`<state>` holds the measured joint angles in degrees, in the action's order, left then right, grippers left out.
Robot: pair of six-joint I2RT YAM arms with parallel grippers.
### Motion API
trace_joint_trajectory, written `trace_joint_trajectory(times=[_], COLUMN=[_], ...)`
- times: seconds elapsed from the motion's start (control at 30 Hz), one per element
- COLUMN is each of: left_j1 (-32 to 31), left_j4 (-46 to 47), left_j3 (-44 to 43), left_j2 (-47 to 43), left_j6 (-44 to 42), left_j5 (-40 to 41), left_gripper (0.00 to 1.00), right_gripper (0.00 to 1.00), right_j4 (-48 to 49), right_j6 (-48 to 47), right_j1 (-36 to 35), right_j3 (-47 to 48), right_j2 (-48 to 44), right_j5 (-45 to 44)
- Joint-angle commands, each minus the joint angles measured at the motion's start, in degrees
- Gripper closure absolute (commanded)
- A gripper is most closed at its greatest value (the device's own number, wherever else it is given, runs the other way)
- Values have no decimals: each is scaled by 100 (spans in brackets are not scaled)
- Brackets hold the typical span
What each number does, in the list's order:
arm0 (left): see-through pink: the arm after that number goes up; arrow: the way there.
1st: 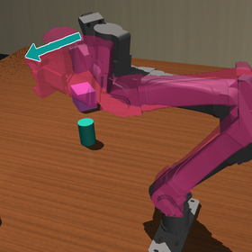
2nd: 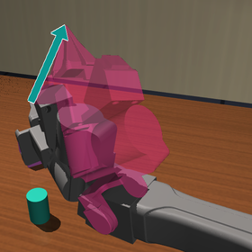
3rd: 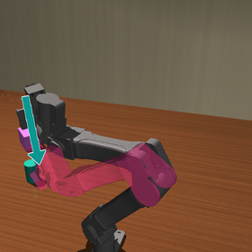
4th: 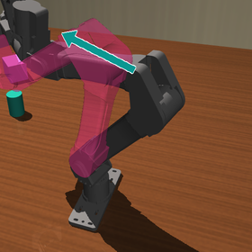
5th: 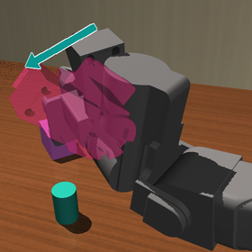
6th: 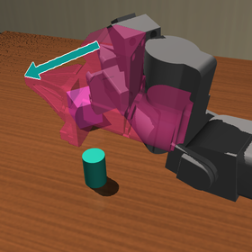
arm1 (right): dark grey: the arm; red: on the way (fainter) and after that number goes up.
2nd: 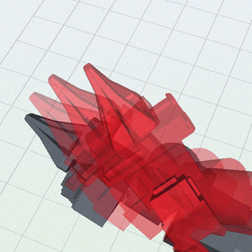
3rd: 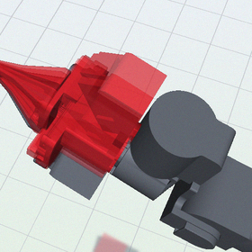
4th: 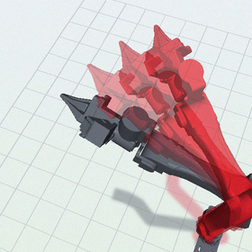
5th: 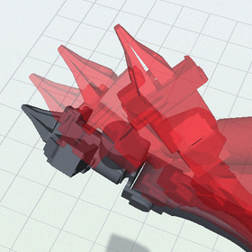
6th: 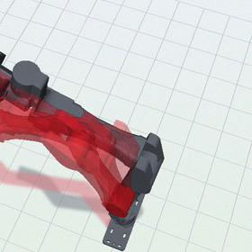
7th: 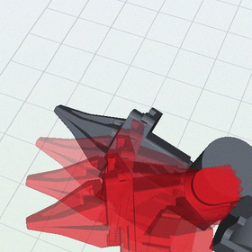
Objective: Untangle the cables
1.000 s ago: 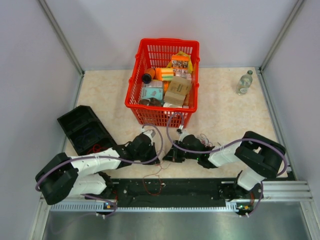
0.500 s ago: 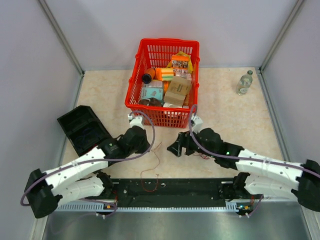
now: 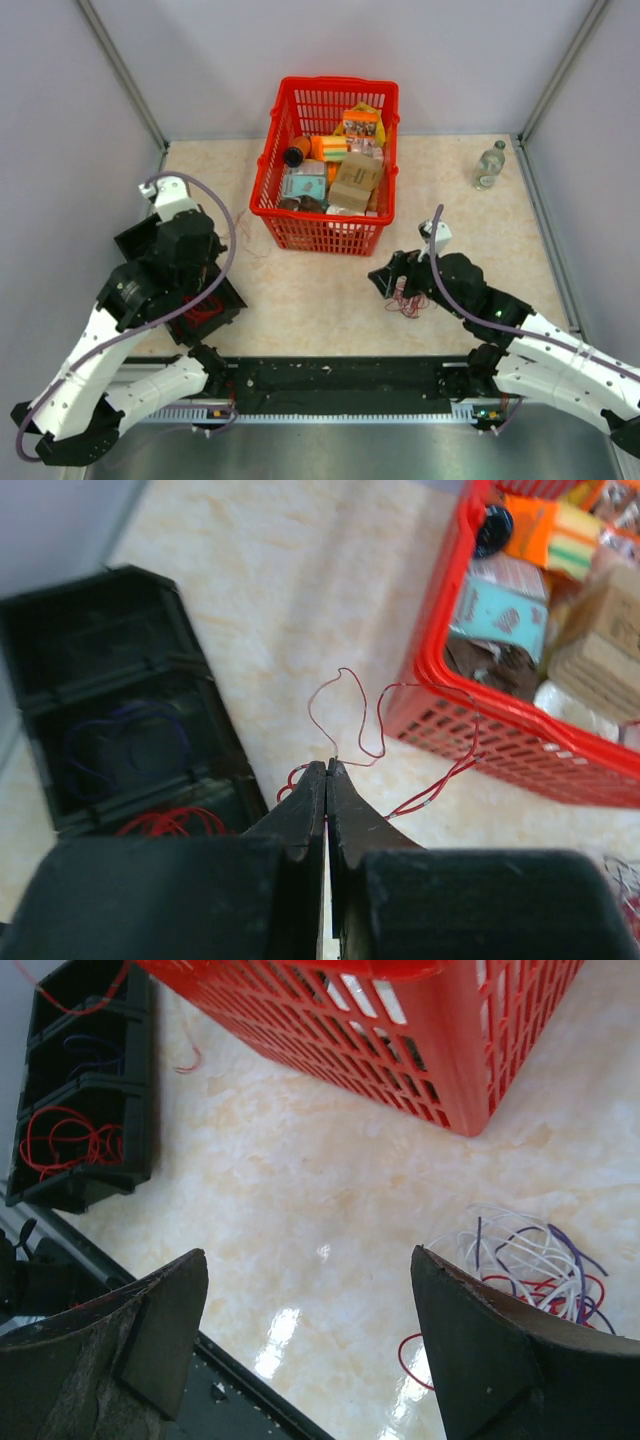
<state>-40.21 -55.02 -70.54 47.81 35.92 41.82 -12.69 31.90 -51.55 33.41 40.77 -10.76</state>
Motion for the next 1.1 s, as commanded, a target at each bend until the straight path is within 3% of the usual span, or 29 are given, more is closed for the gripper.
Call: trace_joint_trajectory(times=[0.0,0.37,0.5,0.7,0.9,1.07], left_j1=[355,584,584,733,1742,3104], left_j4=[-833,-1801,-1915,-1407,-1080,-1484], left_j3=[-968,-2191,-1921,-612,110,391], left_j2=[167,308,194,-61,-18,131], left_j6=[-796,-929,-745,-613,-762,-394], left_j5=[669,467,529,800,731,214], left_gripper=[100,100,100,100,100,100], right_gripper=[19,19,20,20,20,20], right_j4=[-85,126,188,188,30,-32], right_j6=[-219,-228,-211,-158,-202,-193], right_j1=[241,277,286,286,286,295], right_j3=[-36,-80,-54,-97,-141,-185], right_j2=[-192,0,89,10,-192,-272], right_j5=[-14,100,189,197,119,83])
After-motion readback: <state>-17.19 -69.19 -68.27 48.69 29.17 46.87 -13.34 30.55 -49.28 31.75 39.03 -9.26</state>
